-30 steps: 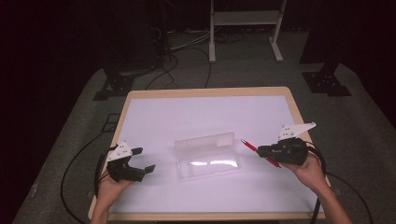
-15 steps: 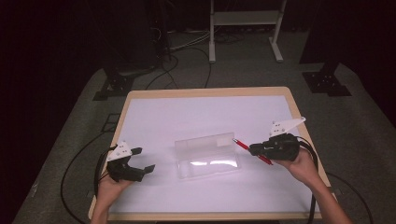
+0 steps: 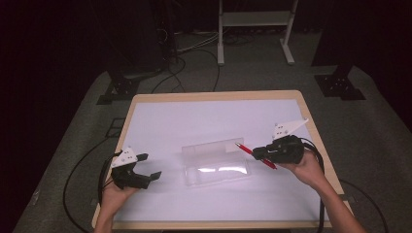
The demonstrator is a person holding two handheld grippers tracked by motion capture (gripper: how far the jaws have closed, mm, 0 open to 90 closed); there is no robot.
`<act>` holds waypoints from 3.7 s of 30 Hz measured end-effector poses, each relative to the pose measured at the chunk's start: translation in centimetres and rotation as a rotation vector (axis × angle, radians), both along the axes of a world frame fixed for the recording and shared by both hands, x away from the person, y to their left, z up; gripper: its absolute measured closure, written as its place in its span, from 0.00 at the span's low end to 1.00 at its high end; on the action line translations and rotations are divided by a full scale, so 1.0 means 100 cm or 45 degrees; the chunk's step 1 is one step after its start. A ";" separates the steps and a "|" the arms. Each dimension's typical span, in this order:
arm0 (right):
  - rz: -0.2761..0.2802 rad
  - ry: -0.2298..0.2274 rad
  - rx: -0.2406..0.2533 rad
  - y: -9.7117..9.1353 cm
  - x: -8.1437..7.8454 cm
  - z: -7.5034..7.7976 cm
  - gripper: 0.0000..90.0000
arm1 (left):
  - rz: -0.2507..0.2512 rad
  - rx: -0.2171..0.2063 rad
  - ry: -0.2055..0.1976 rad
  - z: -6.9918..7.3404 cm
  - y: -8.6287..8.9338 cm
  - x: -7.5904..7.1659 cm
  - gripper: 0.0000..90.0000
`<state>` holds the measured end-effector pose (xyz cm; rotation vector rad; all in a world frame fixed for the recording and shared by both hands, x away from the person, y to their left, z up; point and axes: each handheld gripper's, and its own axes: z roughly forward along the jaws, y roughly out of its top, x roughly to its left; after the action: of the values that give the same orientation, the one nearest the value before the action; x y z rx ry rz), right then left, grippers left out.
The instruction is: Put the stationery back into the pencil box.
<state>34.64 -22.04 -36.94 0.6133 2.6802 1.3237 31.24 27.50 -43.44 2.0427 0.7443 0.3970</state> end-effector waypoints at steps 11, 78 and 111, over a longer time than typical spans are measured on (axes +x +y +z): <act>0.039 0.001 -0.005 0.013 0.007 0.003 0.88 | 0.004 -0.001 -0.001 0.000 0.001 0.000 0.12; 0.253 0.059 -0.141 0.090 0.044 -0.029 0.88 | 0.009 -0.019 0.003 0.000 0.007 -0.002 0.12; 0.273 0.098 -0.158 0.097 0.045 -0.054 0.88 | 0.004 -0.017 0.003 0.000 0.007 -0.002 0.12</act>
<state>39.11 -12.31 -42.36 0.3793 2.9337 1.1873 31.05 28.16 -43.46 2.0299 0.7504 0.3903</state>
